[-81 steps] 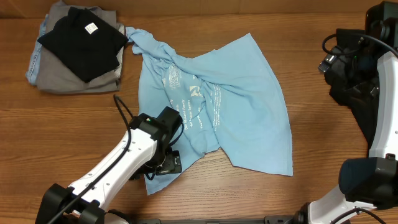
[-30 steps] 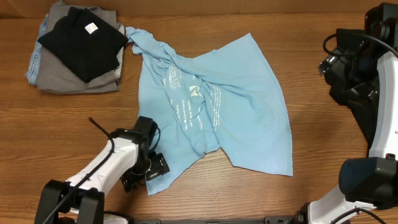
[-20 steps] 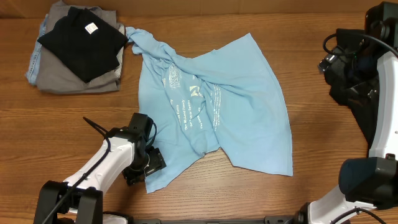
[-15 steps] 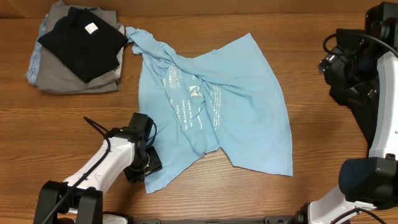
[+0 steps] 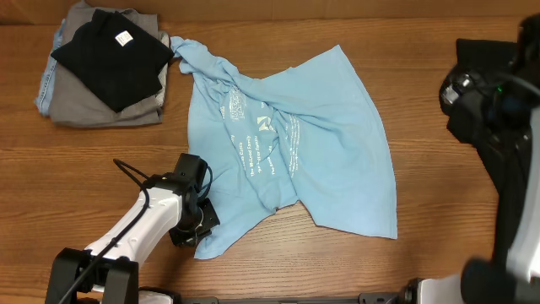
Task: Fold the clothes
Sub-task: 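Lower the right gripper to the T-shirt's lower-right hem and grasp it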
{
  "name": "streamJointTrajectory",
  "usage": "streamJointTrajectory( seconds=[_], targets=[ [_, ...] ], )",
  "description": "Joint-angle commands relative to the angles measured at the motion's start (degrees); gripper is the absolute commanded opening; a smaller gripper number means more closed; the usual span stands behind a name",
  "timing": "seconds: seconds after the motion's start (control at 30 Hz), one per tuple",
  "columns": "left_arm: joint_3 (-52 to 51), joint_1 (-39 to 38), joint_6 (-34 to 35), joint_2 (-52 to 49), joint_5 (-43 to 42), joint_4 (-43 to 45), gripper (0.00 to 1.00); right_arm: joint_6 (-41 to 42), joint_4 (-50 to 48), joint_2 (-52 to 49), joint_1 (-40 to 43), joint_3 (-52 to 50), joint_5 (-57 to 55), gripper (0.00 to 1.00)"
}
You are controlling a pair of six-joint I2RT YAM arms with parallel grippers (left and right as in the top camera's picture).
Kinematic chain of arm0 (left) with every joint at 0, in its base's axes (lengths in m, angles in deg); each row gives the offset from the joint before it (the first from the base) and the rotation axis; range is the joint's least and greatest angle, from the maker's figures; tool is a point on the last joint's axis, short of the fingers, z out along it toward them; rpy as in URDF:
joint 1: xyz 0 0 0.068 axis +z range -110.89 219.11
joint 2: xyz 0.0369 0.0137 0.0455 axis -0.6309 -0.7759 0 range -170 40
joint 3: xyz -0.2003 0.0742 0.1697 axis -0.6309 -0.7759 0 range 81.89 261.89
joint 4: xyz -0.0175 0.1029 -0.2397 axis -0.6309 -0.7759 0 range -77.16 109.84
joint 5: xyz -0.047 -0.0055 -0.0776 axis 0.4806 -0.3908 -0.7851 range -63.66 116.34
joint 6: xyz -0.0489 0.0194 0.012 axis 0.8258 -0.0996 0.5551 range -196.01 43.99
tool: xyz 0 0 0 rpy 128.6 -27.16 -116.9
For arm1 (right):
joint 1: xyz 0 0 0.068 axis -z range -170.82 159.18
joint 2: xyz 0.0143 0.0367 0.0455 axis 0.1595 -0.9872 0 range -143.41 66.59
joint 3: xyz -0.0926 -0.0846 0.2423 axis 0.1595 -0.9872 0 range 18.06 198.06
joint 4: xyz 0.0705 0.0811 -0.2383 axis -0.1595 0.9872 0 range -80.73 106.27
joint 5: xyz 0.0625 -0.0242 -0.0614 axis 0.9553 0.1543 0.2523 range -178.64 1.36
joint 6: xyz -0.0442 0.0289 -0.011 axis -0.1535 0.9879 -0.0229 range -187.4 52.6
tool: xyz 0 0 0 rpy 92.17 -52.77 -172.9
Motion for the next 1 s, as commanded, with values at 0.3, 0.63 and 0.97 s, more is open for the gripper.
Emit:
streamJointTrajectory(
  seconds=[0.3,0.63,0.97],
  targets=[
    [-1.97,0.37,-0.26,-0.76,-1.75,1.95,0.04,11.98,-10.56,14.64,-0.20,-38.40,1.70,1.00],
    [-1.97,0.35,-0.31,-0.76,-4.76,3.52,0.04,12.98,-19.96,19.47,-0.33,-60.35,10.21,1.00],
    [-1.97,0.35,-0.33,-0.76,-4.81,3.89,0.04,15.98,-35.41,19.45,-0.33,-78.95,18.84,0.99]
  ],
)
